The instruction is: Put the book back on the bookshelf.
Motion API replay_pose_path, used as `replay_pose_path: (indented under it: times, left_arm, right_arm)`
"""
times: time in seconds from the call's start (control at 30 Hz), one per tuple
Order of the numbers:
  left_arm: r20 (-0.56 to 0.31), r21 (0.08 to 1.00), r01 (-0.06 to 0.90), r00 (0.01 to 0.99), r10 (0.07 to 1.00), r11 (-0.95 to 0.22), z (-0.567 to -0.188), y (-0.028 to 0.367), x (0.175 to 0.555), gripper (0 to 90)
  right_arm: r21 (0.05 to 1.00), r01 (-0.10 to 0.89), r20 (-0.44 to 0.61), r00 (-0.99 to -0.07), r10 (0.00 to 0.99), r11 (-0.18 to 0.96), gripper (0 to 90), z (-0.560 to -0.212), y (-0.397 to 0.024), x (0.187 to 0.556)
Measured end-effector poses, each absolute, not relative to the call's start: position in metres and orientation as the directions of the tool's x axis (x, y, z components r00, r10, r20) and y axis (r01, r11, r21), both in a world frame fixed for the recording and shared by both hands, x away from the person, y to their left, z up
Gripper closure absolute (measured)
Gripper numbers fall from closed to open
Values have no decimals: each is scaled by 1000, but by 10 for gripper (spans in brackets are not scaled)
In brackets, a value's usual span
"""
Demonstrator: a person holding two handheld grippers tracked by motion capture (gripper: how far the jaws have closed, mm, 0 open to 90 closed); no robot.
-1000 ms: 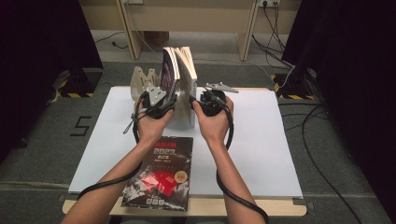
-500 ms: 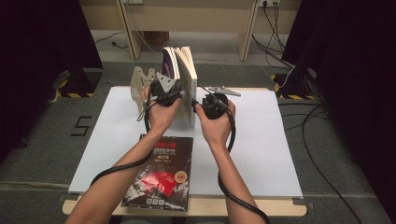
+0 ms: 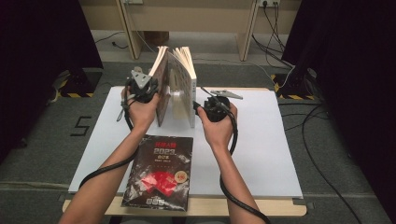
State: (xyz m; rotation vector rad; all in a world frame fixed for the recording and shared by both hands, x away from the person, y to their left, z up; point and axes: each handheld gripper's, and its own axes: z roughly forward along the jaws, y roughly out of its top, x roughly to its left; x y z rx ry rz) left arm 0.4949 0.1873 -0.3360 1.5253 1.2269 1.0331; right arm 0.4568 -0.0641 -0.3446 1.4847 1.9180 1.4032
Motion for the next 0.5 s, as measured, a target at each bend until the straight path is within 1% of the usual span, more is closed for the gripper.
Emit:
replay_pose_path:
  times: [0.07, 0.13, 0.3, 0.37, 0.43, 0.5]
  left_arm:
    - [45, 968, 238, 138, 989, -78, -337, 197, 493, 743]
    - [44, 969, 237, 118, 992, -71, -339, 204, 492, 735]
    - [17, 970, 237, 151, 988, -53, -338, 205, 494, 732]
    - [1, 970, 242, 156, 988, -39, -339, 203, 497, 718]
    - [3, 968, 249, 149, 989, -40, -340, 201, 501, 691]
    - [-22, 963, 268, 149, 989, -19, -343, 200, 506, 683]
  right_arm:
    - [840, 542, 291, -394, 872, -35, 545, -348, -65, 457]
    - [836, 547, 291, -393, 872, -33, 545, -350, -65, 456]
    - [832, 553, 296, -390, 872, -35, 545, -353, -67, 456]
    - [832, 554, 297, -390, 872, -36, 545, -353, -68, 455]
    - [835, 549, 295, -391, 872, -36, 545, -353, -70, 454]
    - [835, 549, 295, -389, 872, -38, 545, -352, -72, 453]
